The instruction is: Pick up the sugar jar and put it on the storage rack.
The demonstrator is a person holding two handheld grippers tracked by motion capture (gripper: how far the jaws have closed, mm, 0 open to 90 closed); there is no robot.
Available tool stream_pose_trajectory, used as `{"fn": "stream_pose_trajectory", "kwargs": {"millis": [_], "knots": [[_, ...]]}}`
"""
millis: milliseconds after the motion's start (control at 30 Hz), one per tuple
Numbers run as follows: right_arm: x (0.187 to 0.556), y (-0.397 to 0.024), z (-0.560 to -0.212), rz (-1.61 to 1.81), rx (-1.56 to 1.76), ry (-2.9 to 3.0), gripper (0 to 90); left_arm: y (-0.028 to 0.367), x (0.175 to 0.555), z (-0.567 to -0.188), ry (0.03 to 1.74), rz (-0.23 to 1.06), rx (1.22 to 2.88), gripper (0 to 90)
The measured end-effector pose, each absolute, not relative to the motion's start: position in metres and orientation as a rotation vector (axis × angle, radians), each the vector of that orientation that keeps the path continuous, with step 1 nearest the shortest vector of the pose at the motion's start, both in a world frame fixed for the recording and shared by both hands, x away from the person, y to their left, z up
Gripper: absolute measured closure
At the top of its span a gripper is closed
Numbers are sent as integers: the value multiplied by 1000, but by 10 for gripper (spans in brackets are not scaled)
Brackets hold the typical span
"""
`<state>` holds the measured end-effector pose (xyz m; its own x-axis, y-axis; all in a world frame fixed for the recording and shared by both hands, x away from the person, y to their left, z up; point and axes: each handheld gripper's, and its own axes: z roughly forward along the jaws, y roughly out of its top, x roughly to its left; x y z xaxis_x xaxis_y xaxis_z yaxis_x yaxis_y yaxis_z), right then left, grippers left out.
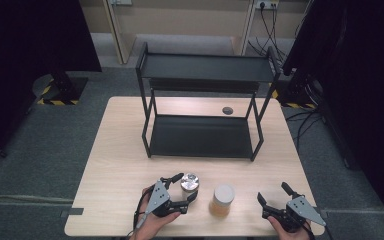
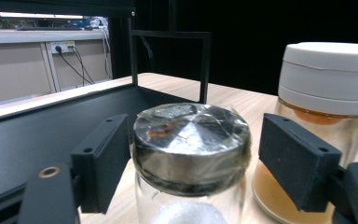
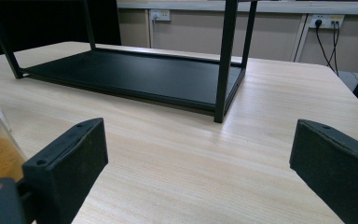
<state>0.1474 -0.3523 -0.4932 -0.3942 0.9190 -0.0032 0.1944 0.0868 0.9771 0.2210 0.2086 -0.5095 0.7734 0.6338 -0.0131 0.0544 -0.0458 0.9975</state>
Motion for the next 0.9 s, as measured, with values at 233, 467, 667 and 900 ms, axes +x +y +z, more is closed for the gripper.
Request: {"fn": "stream_pose_trajectory", "kwargs": {"millis": [233,467,667,900], "knots": [[147,-353,-494,1362,1112,1685,44,204,226,-511,572,512,1572,320],[147,-353,-494,1366,1114,1684,44,203,224,-508,577,525,1580,343],[147,-354,-494,1367,1115,1684,44,202,219,-502,595,563,1551,344],[147,-353,-494,1366,1113,1683,44,199,209,-486,605,649,1509,345]]}}
